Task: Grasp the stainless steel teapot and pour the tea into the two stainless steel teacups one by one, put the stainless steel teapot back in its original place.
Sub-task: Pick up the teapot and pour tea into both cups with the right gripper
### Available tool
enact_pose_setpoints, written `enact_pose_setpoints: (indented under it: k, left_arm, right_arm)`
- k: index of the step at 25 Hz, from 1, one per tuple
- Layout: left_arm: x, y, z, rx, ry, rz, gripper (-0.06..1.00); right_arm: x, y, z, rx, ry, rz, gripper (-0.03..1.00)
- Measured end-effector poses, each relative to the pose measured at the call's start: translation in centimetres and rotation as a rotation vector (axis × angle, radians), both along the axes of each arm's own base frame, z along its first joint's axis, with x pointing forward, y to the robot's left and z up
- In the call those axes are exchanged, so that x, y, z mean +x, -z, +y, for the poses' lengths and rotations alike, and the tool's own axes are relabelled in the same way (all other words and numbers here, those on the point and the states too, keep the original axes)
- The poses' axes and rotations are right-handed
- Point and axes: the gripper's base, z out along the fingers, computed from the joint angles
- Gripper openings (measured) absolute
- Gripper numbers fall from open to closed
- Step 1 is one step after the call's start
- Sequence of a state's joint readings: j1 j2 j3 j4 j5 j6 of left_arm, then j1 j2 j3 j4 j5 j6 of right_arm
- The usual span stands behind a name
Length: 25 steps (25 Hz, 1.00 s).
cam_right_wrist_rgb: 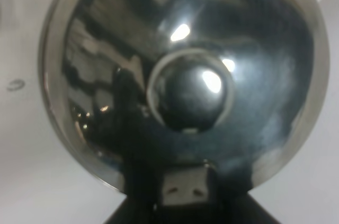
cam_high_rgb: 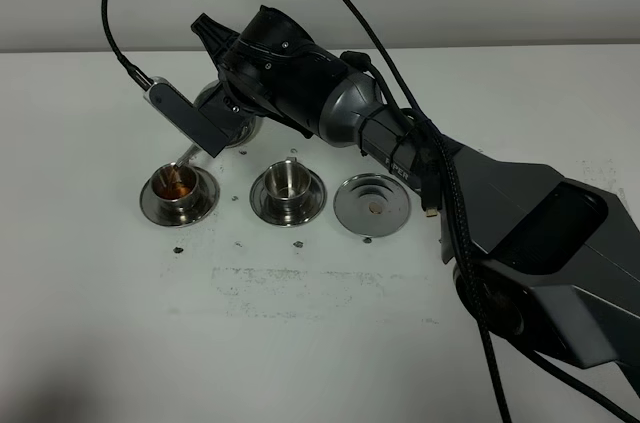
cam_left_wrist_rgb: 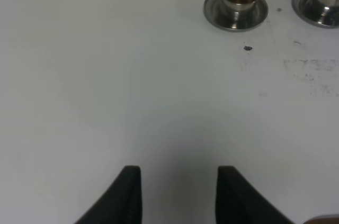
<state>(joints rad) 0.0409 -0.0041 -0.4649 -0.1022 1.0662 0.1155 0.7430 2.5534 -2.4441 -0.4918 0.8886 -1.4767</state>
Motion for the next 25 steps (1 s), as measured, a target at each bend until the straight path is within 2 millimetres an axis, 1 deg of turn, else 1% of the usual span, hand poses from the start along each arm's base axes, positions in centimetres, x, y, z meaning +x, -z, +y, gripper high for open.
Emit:
enact_pose_setpoints:
  k: [13,25]
  left_arm:
    - [0.0,0.0,0.01,0.001,-0.001,0.0,0.38]
    - [0.0,0.01,0.14,0.015,-0.009,0.001,0.38]
  right_arm:
    - [0.05,-0.43,0.43,-0.019,-0.028,-0.07,0.18]
    - [0.23,-0.65,0.34,-0.049,-0.035,-0.107,0.18]
